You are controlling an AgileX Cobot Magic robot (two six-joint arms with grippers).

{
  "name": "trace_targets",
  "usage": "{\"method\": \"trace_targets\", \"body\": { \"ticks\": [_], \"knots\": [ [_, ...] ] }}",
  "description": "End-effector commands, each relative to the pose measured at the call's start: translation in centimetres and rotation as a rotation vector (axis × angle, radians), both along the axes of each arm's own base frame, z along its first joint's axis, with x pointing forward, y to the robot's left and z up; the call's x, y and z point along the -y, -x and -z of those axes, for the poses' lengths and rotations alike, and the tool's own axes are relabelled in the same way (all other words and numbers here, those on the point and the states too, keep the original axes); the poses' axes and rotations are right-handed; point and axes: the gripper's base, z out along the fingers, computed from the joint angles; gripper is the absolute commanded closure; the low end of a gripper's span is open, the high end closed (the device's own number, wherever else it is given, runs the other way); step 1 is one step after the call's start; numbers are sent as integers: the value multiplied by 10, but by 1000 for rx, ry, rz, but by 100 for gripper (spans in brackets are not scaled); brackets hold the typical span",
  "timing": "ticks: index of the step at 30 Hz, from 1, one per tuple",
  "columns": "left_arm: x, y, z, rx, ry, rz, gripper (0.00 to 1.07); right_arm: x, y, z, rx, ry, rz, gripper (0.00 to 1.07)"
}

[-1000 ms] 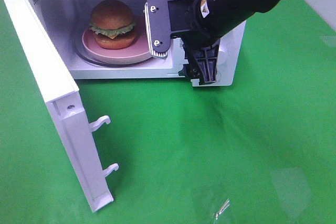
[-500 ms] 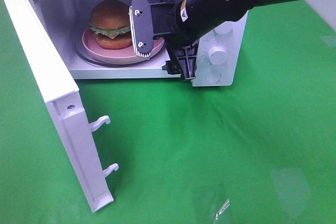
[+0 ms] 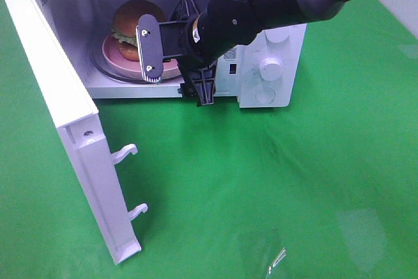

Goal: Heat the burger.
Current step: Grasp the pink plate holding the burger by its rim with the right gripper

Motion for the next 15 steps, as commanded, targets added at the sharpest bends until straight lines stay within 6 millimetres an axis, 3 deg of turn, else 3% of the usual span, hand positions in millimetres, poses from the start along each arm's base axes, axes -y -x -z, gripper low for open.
{"method": "trace_targets", "body": {
  "ticks": [1, 15],
  "knots": [
    [0, 0, 0, 5, 2, -5, 7, -9, -10, 9, 2, -8, 2, 23],
    [0, 0, 0, 5, 2, -5, 7, -27, -40, 36, -5, -12, 28, 26]
  ]
}}
